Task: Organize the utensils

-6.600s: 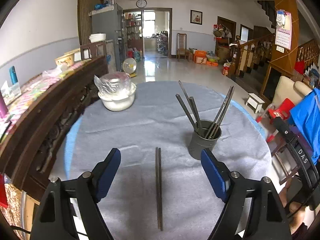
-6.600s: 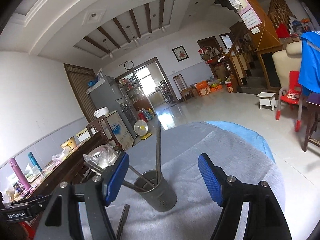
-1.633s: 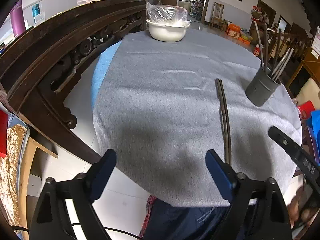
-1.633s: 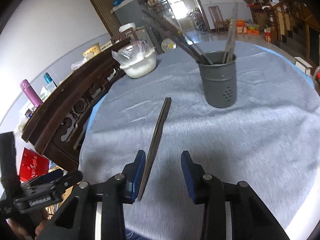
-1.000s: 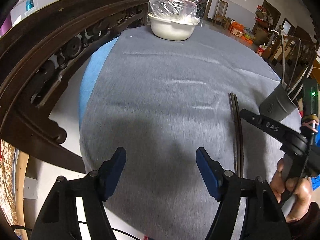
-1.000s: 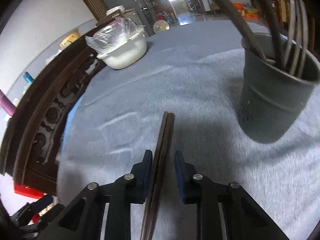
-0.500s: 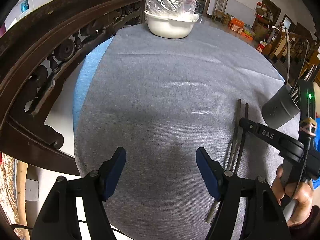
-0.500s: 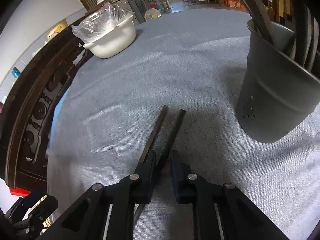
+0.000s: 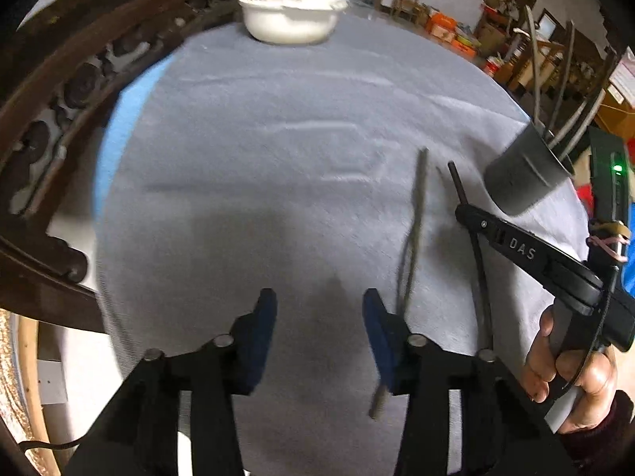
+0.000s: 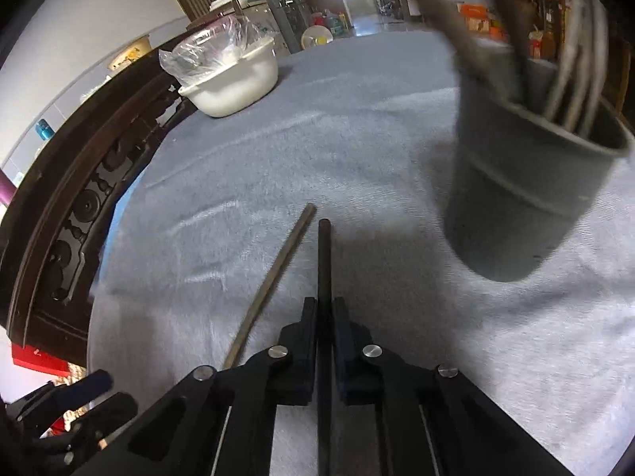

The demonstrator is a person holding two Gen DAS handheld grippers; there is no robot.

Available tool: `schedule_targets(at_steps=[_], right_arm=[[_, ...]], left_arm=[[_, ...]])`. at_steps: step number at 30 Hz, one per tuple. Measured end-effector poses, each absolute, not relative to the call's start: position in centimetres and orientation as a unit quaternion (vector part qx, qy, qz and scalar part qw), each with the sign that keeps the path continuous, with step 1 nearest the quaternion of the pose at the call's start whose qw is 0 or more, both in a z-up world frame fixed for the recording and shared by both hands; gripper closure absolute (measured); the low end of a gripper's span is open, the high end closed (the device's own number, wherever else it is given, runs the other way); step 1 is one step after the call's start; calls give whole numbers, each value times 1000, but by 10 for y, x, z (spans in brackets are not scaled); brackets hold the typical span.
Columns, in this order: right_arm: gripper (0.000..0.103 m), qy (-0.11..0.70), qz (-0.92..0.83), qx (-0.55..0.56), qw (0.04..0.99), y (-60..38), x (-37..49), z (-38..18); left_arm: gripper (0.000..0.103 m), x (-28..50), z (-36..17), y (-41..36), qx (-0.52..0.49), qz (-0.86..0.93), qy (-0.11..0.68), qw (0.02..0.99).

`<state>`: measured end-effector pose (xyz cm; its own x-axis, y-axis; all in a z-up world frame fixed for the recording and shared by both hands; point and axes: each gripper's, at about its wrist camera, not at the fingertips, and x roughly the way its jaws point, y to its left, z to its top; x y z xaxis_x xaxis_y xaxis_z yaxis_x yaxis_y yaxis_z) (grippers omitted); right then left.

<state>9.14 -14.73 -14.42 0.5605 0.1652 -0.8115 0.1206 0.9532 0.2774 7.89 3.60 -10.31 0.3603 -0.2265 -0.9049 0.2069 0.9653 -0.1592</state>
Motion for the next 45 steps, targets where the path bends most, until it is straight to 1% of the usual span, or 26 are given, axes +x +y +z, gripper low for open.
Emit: schedule_targets(at_steps=[3,9,14,15,16,17,18,22,28,41,42,44,45], right_arm=[[95,476,16,157,865,-156,78,-145],[95,485,13,210,849,-189,49,-154],[95,484,7,247,839,-214,36,-156],[95,484,9,253,838,-217,36,-157],[95,484,10,259,835,-219,35,-157],[93,485,11,265,833,-220,35,-158],[93,486,10,265,833,-220,35,-158],[93,484,13,260,835,-219,35,-158],[92,477,18,258,840,-220,31,-159],[92,464,37,254,848,-222,27,-161],[92,463,40,257,847,-223,27,-161],[92,462,44,264,846,-225,26,-162],[92,462,45,268,845,-227,26,-162]], left_arm=[[59,78,-107,24,-4,-150,557,817],[59,84,-122,3,-11,-174,587,791],[60,87,-124,-7,-9,-182,583,792],[68,88,-124,-7,-13,-182,583,791],[82,89,-124,-8,-14,-181,583,792],[89,89,-126,-8,-17,-183,586,789],[93,89,-127,-8,-24,-187,589,786],[97,82,-128,-12,-31,-200,593,780],[97,62,-129,-19,-53,-229,613,755],[97,25,-124,-31,-28,-250,631,734],[96,22,-122,-30,-28,-252,632,733],[84,22,-116,-27,-30,-253,633,731],[70,25,-113,-25,-31,-250,631,733]])
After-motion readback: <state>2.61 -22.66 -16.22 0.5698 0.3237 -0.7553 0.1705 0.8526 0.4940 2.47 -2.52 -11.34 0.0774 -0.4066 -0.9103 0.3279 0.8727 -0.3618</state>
